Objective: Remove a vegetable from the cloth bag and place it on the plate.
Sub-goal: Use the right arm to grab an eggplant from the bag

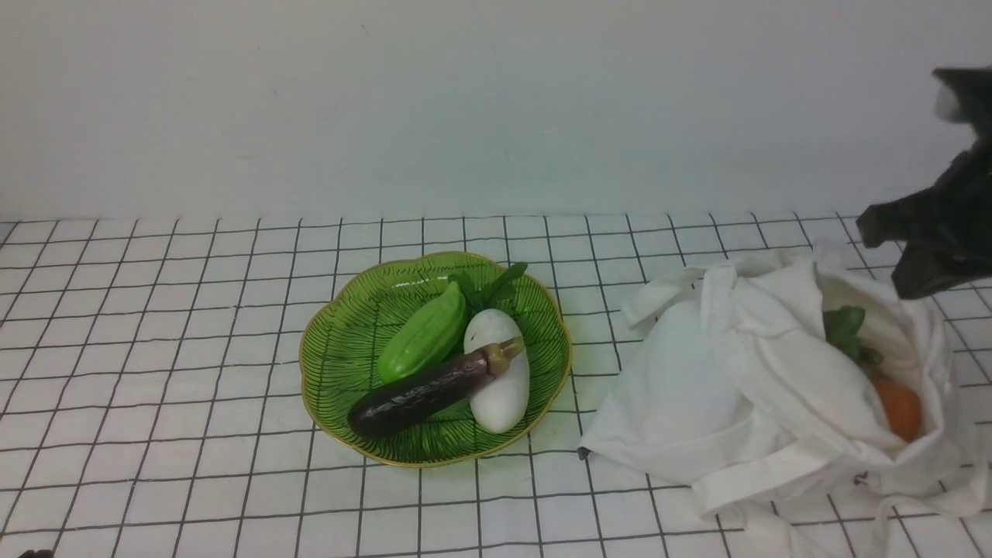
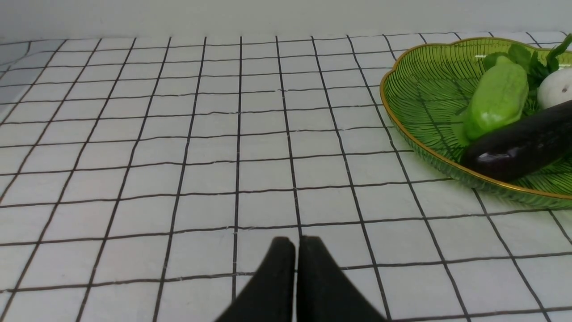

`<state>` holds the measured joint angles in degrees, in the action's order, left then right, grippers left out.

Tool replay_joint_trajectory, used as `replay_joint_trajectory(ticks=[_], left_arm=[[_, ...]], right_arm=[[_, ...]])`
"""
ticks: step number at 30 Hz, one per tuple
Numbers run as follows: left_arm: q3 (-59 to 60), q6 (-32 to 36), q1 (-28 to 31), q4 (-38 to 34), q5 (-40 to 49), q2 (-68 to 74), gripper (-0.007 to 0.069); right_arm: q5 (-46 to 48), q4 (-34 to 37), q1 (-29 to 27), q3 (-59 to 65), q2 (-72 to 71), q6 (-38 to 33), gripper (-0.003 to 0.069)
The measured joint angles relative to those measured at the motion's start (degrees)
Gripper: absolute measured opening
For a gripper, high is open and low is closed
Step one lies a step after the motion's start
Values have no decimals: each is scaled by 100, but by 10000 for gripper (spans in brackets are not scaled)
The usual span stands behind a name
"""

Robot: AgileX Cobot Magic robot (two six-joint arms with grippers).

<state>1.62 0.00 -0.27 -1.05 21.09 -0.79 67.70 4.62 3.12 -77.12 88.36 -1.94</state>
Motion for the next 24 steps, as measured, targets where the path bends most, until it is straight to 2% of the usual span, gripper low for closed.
replay_joint_trajectory(ticks=[5, 10, 16, 19, 20, 21, 24], left_arm=[[0, 0, 0, 0, 0, 0, -8], [0, 30, 0, 0, 0, 0, -8], [0, 30, 0, 0, 0, 0, -8], [0, 0, 0, 0, 0, 0, -8], [0, 0, 0, 0, 0, 0, -8], [0, 30, 0, 0, 0, 0, -8], [0, 0, 0, 0, 0, 0, -8]], right_arm=[[118, 261, 0, 0, -162, -23, -12], [296, 463, 0, 0, 274, -390, 17], [171, 367, 0, 0, 1065, -793, 162], [-82, 78, 0, 0, 1258, -837, 252], [-101, 63, 0, 0, 1258, -837, 258], [-270, -12, 0, 0, 1329, -855, 311], [-438, -12, 0, 0, 1410, -879, 366]])
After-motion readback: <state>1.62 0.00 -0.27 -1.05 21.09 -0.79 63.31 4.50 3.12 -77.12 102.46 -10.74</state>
